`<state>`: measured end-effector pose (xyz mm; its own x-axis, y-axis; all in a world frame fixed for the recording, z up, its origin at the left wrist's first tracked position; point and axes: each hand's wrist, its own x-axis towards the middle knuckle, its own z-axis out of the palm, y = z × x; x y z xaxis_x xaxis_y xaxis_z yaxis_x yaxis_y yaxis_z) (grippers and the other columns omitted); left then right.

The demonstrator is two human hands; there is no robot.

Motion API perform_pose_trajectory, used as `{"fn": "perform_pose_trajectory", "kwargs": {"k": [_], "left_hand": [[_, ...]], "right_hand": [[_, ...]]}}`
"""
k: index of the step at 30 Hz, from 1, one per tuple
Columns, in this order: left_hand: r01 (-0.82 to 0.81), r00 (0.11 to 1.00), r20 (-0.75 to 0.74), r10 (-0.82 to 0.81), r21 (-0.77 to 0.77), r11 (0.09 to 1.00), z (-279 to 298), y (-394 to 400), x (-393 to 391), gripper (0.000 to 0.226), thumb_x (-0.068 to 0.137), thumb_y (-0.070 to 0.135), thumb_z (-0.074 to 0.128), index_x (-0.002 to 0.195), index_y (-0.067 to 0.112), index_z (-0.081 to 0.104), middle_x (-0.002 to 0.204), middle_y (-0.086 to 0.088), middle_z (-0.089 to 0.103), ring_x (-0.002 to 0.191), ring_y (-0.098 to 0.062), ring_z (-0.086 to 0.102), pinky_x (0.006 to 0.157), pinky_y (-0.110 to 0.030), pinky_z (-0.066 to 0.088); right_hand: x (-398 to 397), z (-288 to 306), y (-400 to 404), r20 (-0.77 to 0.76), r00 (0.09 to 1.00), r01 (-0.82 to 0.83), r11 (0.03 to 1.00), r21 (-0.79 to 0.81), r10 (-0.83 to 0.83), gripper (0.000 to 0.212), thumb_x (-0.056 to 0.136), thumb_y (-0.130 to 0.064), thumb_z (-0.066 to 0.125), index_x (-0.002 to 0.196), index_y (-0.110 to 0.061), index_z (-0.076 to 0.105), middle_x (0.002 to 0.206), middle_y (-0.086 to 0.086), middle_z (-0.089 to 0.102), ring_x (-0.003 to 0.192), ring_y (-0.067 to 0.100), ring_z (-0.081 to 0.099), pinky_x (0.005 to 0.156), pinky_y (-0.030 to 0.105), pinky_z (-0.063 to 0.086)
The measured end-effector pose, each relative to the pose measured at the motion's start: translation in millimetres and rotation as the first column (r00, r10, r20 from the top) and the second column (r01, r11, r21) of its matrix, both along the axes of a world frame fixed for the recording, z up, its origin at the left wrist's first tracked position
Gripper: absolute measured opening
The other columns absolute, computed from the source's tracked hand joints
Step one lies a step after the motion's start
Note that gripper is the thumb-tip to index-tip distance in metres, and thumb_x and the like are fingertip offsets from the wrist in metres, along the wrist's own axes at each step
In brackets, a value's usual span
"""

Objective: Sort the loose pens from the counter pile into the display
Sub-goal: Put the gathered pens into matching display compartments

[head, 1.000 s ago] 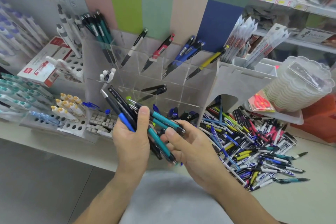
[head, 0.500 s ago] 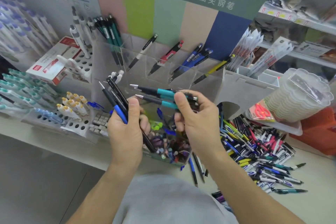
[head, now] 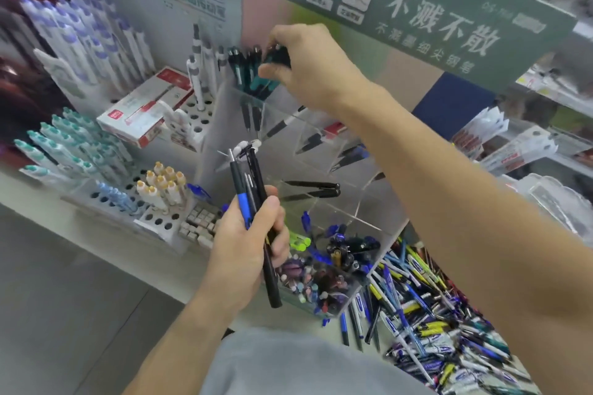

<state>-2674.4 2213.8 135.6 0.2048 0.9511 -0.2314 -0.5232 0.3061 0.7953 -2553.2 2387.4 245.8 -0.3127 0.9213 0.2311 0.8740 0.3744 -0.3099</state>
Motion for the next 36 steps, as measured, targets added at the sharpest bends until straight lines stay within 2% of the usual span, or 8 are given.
{"fn": "perform_pose_trajectory", "kwargs": {"k": [6,15,22,25,29,31,33,36], "left_hand": [[0.105,0.987,0.126,-0.098,-0.047,0.993,-1,8,-6,0.02,0.092,0.022,0.052,0.11,0.012,0.053,0.072,-0.005,0.049,0.05,-0.015,0.041,0.043,-0.024,0.036],[0.215,0.955,0.223,-0.195,-0.069,0.974,-7,9,-16,0.023,0.101,0.017,0.044,0.119,0.01,0.055,0.081,-0.007,0.054,0.065,-0.021,0.05,0.057,-0.032,0.047],[0.23,0.956,0.207,-0.21,-0.079,0.97,-12,3,-17,0.021,0.1,0.016,0.047,0.117,0.009,0.057,0.082,-0.009,0.054,0.065,-0.022,0.05,0.057,-0.032,0.048],[0.22,0.963,0.18,-0.203,-0.077,0.973,-12,0,-18,0.021,0.099,0.015,0.047,0.117,0.007,0.056,0.082,-0.009,0.054,0.064,-0.022,0.05,0.057,-0.032,0.048],[0.221,0.965,0.164,-0.205,-0.08,0.972,-11,-4,-20,0.021,0.099,0.014,0.047,0.116,0.006,0.056,0.081,-0.009,0.054,0.064,-0.021,0.051,0.057,-0.032,0.049],[0.215,0.966,0.166,-0.199,-0.089,0.972,-13,-5,-22,0.021,0.098,0.015,0.048,0.116,0.006,0.056,0.081,-0.009,0.054,0.064,-0.021,0.051,0.057,-0.031,0.049],[0.207,0.967,0.169,-0.191,-0.085,0.975,-13,-6,-23,0.02,0.099,0.015,0.049,0.115,0.006,0.057,0.081,-0.01,0.055,0.064,-0.022,0.051,0.058,-0.032,0.048],[0.183,0.973,0.157,-0.168,-0.081,0.98,-12,-6,-21,0.021,0.098,0.014,0.049,0.116,0.005,0.057,0.082,-0.01,0.054,0.064,-0.022,0.051,0.057,-0.032,0.048]], "right_hand": [[-20,14,17,0.043,0.994,-0.102,0.993,-0.059,0.105,0.043,0.098,-0.03,0.065,0.132,-0.009,0.051,0.127,0.007,0.061,0.09,0.015,0.05,0.071,0.015,0.033],[-36,-22,22,-0.008,0.991,-0.136,0.99,0.033,0.136,0.051,0.093,-0.009,0.056,0.141,-0.006,0.039,0.138,0.016,0.046,0.114,0.027,0.055,0.1,0.035,0.043],[-36,-43,21,0.172,0.983,-0.119,0.942,0.315,0.066,0.05,0.079,-0.019,0.057,0.126,-0.003,0.054,0.126,0.017,0.055,0.108,0.031,0.051,0.091,0.042,0.047],[-36,-30,20,0.111,0.973,-0.216,0.969,0.119,0.203,0.052,0.083,-0.019,0.058,0.134,-0.012,0.05,0.135,0.009,0.054,0.112,0.023,0.053,0.092,0.029,0.045],[-28,-8,23,0.183,0.956,-0.225,0.973,-0.04,0.229,0.036,0.091,-0.02,0.058,0.126,-0.015,0.05,0.115,0.005,0.059,0.097,0.021,0.051,0.078,0.028,0.038],[-22,-6,21,0.218,0.946,-0.253,0.967,0.027,0.241,0.016,0.095,-0.025,0.056,0.103,-0.011,0.056,0.101,0.006,0.059,0.086,0.021,0.049,0.072,0.029,0.034],[-12,-10,16,0.207,0.951,-0.26,0.957,0.131,0.23,0.019,0.099,-0.024,0.055,0.092,-0.008,0.059,0.099,0.01,0.057,0.085,0.024,0.051,0.076,0.031,0.038],[1,-30,-1,0.147,0.982,-0.158,0.948,0.275,0.121,0.03,0.098,-0.017,0.061,0.125,-0.004,0.059,0.127,0.017,0.056,0.108,0.028,0.057,0.095,0.037,0.047]]}}
